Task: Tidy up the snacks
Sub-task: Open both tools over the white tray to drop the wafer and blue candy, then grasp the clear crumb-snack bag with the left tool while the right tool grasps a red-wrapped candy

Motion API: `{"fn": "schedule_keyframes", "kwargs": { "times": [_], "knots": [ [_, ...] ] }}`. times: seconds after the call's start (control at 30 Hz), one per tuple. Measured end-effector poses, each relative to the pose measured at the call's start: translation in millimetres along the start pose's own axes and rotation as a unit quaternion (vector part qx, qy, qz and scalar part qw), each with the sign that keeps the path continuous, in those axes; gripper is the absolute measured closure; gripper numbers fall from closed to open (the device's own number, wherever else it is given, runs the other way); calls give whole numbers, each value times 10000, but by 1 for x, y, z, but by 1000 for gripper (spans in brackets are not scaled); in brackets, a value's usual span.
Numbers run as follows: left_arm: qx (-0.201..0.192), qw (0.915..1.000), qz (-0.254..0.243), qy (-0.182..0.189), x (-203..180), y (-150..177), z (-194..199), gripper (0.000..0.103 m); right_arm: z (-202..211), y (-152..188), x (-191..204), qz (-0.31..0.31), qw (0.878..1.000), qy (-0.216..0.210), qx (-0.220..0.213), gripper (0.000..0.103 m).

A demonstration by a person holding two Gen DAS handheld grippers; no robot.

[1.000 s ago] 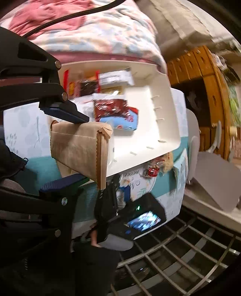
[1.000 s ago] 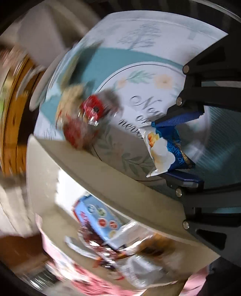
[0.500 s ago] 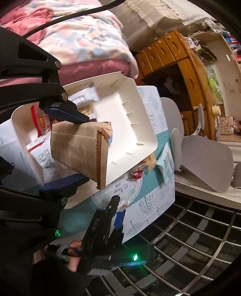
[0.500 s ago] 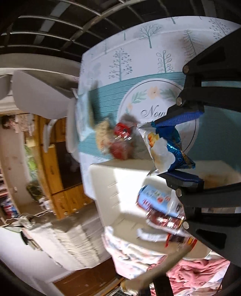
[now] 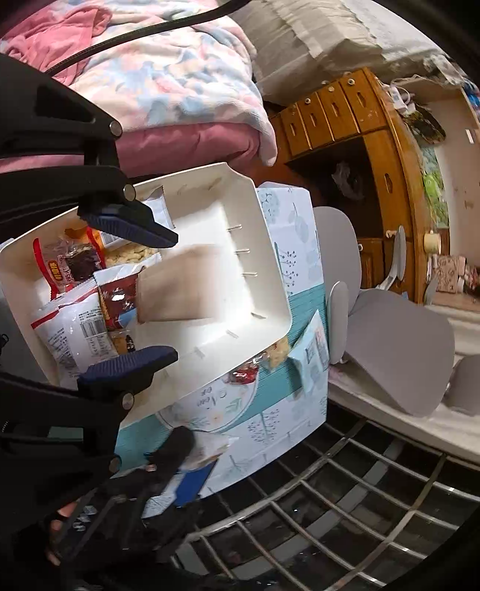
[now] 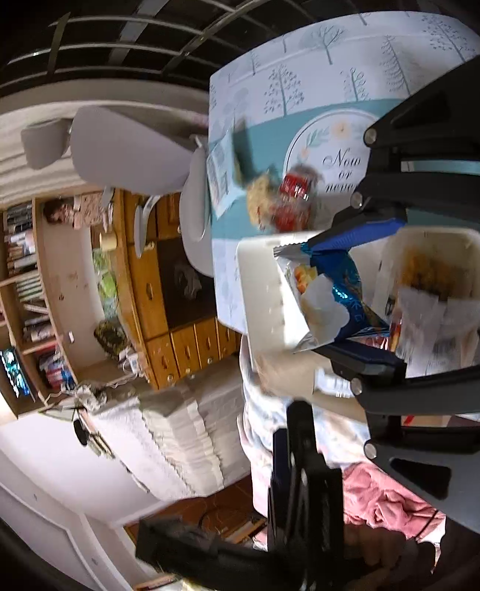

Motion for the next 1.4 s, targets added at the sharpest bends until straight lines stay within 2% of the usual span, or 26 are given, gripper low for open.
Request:
{"fn": "schedule_keyframes", "kwargs": {
  "times": [0.07,0.1,0.13,0.37,0.73,1.03,1.4],
  "knots": [
    [-10,10000,87,12,5,-2,1,47,-1,-1,6,-32,9999,-52,97,40],
    [-20,9999,144,12,7,-3,3,40,-3,-1,7,-59,9998,-17,171,30],
    [-34,9998,187,5,9,-3,4,38,-5,0,7,-99,9996,19,268,27],
    [58,9986,522,-43,18,0,7,36,-2,8,-1,-185,9986,-104,481,27],
    [182,9973,702,-138,-5,-15,6,36,4,4,-57,-291,9975,-13,638,27],
    [144,9969,713,-283,-35,-58,0,25,-5,-24,-108,-82,9981,132,601,27],
    [507,9948,759,-444,-54,-122,-51,23,-35,-54,-164,310,9973,495,436,27]
  ]
}}
Point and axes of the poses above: each gripper's, at about its wrist camera, not at the fingertips, and z roughly against the way its jaws point, x to its left, y to its underside, the point moved 5 cm from there along -z, roughly the way its jaws point, and after that the axes turned 6 degrees about y, right-handed, at the moved point
